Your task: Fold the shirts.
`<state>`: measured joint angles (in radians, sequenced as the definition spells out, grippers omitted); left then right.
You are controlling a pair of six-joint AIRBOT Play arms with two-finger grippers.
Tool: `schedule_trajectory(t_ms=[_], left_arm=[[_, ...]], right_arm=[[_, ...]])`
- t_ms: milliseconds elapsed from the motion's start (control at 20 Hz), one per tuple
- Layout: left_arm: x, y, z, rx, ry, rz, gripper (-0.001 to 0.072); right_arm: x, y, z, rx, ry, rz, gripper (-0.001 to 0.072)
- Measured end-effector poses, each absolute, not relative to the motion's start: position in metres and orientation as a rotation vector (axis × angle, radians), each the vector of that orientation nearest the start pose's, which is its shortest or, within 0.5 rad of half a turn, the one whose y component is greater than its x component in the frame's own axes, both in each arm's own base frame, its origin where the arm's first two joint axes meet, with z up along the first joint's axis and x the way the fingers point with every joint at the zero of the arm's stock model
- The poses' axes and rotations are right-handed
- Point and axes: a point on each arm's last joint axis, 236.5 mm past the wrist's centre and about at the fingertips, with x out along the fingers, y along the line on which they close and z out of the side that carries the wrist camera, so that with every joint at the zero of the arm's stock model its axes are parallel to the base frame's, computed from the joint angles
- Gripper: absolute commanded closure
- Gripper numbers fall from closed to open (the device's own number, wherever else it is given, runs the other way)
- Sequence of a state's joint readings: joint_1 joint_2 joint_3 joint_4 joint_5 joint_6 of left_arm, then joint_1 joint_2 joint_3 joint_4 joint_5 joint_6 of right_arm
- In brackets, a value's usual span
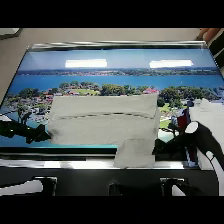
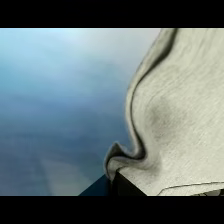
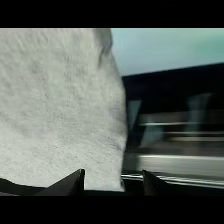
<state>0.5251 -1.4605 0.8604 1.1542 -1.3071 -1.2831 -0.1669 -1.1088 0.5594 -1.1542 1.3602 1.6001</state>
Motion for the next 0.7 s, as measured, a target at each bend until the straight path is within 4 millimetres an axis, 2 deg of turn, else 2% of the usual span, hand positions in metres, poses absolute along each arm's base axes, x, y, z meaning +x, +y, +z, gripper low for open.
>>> schedule_trajectory(t_ms=[50, 100, 150, 200, 300, 400, 450, 500, 700], left_arm=[[0.260, 0.043, -0.111, -0.713, 1.666, -0.061, 0.0672], [0.260, 0.043, -0.111, -0.713, 1.664, -0.060, 0.0673], [0.260, 0.043, -0.111, -0.712, 1.663, -0.060, 0.0672], [0.261, 0.044, -0.111, -0.712, 1.661, -0.059, 0.0673], [0.263, 0.045, -0.110, -0.705, 1.649, -0.056, 0.0673], [0.277, 0.056, -0.105, -0.659, 1.588, -0.034, 0.0674], [0.287, 0.066, -0.098, -0.623, 1.547, -0.018, 0.0675], [0.295, 0.065, -0.084, -0.626, 1.516, -0.034, 0.0676], [0.351, 0.060, -0.028, -0.610, 1.353, -0.092, 0.0677]], right_arm=[[0.168, 0.071, -0.096, 0.653, 1.830, 0.049, 0.0245], [0.164, 0.075, -0.102, 0.682, 1.822, 0.042, 0.0358], [0.161, 0.080, -0.105, 0.709, 1.822, 0.043, 0.0618], [0.161, 0.081, -0.108, 0.723, 1.813, 0.038, 0.0655], [0.174, 0.082, -0.109, 0.735, 1.754, 0.040, 0.0655], [0.202, 0.074, -0.100, 0.694, 1.650, 0.053, 0.0656], [0.218, 0.073, -0.087, 0.676, 1.603, 0.077, 0.0657], [0.235, 0.072, -0.072, 0.664, 1.555, 0.098, 0.0657], [0.320, 0.057, -0.011, 0.623, 1.325, 0.119, 0.0657]])
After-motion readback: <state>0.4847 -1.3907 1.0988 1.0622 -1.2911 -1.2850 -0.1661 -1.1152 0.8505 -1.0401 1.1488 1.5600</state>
